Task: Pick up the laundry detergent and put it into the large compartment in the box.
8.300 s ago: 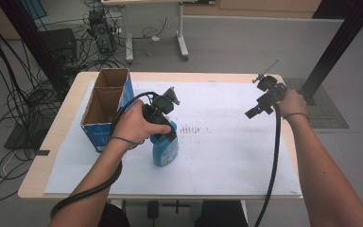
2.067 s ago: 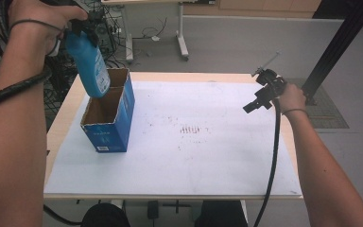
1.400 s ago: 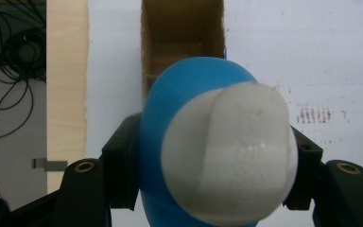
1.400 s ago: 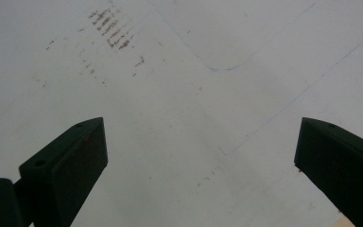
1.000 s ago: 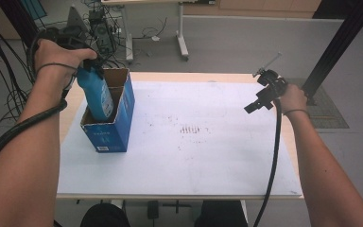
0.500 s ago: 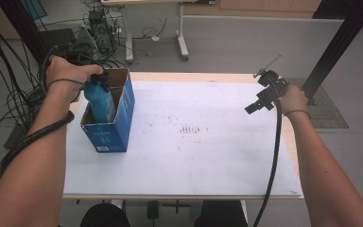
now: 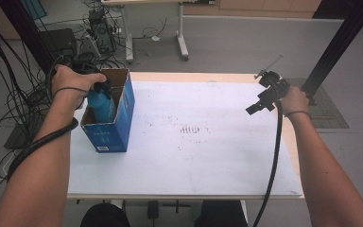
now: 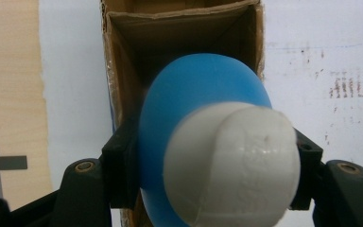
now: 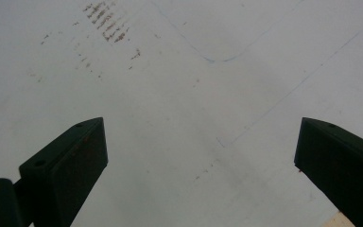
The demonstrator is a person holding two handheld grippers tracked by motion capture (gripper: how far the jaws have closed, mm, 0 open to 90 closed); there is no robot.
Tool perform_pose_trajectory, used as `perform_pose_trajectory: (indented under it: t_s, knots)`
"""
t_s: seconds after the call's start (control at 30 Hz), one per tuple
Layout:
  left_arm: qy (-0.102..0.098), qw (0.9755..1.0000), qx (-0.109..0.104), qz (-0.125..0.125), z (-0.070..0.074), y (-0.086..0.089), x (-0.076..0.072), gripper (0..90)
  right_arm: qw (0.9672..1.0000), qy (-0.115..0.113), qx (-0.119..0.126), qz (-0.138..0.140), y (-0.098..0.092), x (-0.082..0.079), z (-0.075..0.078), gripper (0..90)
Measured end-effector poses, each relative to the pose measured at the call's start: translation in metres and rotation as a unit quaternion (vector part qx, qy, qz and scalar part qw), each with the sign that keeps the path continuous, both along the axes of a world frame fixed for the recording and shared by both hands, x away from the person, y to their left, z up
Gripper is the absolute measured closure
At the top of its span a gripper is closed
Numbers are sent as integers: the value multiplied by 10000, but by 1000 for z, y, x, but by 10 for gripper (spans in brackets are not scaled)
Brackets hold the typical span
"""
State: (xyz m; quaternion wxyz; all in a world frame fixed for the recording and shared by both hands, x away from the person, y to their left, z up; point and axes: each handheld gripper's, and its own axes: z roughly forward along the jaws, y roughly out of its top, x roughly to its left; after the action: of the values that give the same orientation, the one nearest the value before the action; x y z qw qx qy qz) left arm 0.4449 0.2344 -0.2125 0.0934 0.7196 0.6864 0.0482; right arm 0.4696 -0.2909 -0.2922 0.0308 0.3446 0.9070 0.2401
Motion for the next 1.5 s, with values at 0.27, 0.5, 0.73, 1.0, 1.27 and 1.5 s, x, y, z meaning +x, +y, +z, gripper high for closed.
perform_pose_trajectory:
  t_s: [0.27,0.5,0.73,1.0,1.27,1.5]
  knots:
    - [99,9999,-25,-3,-16,0,0,379,10000,10,-35,-3,-1,-1,-1,32]
    - [133,9999,13,1,-25,0,0,379,10000,13,-39,-35,-3,-2,-1,32]
    - [210,9998,-1,-8,-34,0,0,379,10000,14,-67,-11,-2,-2,-1,32]
    - [289,9996,9,-2,-42,0,1,379,9999,28,-85,-45,-2,-2,-1,32]
    - [318,9995,-27,-13,-50,0,1,379,10000,22,-81,-17,-2,-1,-2,32]
    - [327,9995,-34,-23,-50,1,2,378,9999,55,-92,-16,1,0,-3,32]
